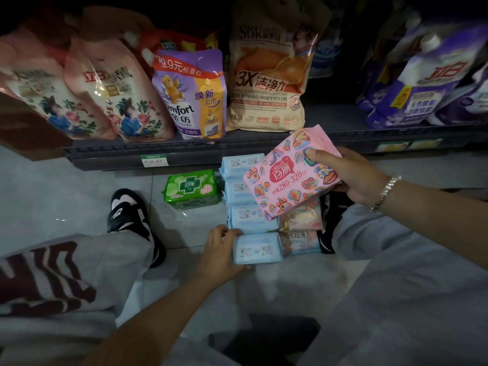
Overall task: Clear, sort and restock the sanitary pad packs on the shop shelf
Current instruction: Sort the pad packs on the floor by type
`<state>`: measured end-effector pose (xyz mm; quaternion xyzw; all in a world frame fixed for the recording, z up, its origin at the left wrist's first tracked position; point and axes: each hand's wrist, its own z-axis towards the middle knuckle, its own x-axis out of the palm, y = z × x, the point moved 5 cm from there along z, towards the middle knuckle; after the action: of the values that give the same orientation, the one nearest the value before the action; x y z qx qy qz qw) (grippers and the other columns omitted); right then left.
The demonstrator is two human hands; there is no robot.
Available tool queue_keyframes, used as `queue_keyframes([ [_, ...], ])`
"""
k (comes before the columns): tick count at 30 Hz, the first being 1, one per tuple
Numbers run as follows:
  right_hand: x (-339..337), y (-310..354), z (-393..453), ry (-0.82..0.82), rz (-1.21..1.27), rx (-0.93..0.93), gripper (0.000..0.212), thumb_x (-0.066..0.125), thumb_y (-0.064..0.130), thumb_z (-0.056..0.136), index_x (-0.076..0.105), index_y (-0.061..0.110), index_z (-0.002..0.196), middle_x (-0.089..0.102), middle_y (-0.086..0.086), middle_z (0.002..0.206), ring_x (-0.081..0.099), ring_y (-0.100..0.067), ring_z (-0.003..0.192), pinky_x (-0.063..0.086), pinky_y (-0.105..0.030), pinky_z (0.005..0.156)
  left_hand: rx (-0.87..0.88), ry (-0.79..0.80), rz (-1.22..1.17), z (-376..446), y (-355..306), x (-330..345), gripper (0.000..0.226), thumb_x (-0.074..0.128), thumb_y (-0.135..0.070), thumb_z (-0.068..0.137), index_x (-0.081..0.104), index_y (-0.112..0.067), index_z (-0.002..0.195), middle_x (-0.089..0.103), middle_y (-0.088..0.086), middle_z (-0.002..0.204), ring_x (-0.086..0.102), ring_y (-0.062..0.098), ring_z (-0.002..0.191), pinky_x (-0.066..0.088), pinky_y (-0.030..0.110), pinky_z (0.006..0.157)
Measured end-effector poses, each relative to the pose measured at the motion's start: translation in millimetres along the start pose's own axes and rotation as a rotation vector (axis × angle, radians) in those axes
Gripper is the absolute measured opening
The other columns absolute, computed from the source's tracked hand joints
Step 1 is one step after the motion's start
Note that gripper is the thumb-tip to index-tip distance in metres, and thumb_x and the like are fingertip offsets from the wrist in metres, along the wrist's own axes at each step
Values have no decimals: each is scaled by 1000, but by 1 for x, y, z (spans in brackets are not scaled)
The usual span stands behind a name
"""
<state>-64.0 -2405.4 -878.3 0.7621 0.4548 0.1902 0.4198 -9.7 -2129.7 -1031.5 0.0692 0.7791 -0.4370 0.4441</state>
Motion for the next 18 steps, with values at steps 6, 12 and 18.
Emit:
queue_keyframes([
  [6,0,1,-2,-14,10,5,38,73,35,81,68,13,111,76,-7,96,74,-20,83,60,-29,68,-151,93,-192,-10,2,10,88,86,-45,57,42,-24,130,30,-1,123,42,12,113,39,21,95],
  [12,0,1,-2,-9,-7,3,43,72,36,81,66,11,115,75,-7,98,73,-23,88,58,-36,79,-578,-108,-602,-12,10,17,45,77,-13,81,42,-10,109,60,22,113,56,19,87,47,27,70],
  [18,-1,2,-2,-26,12,5,42,73,35,81,66,12,115,76,-6,96,74,-20,84,58,-32,72,-785,-15,-573,-6,27,12,17,81,-16,77,70,-3,78,65,6,73,58,19,72,45,18,56],
])
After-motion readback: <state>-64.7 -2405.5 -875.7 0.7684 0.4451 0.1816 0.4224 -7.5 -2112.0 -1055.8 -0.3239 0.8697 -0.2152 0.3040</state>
